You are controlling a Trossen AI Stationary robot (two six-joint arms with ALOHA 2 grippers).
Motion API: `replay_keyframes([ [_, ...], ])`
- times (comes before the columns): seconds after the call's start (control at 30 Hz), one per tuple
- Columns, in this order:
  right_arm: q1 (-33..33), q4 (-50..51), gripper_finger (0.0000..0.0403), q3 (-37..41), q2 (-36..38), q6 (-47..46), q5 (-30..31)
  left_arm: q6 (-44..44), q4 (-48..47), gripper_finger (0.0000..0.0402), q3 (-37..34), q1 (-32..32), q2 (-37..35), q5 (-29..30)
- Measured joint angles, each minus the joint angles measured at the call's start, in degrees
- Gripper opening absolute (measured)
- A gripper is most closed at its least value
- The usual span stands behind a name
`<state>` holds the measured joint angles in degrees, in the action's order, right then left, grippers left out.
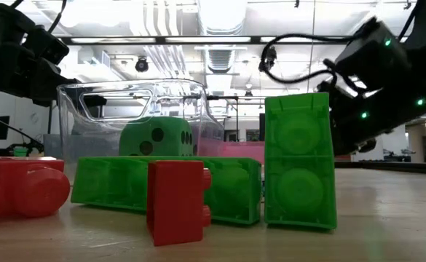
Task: Pick & Place Toys
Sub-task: Put the yellow game piece into the pink bin
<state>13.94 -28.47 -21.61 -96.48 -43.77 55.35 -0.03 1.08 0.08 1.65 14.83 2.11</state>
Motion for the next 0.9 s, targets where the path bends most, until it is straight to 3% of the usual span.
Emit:
replay_keyframes([
  [0.5,-4.4,-0.2,0.0318,-3.0,-7.6,0.0,-3.3,0.0,0.0,0.0258,0.0,0.0,0.0,0.0],
  [0.9,-5.1,-0.2,0.0318,-3.6,-7.7,0.6,-2.7,0.0,0.0,0.0258,0.0,0.0,0.0,0.0],
])
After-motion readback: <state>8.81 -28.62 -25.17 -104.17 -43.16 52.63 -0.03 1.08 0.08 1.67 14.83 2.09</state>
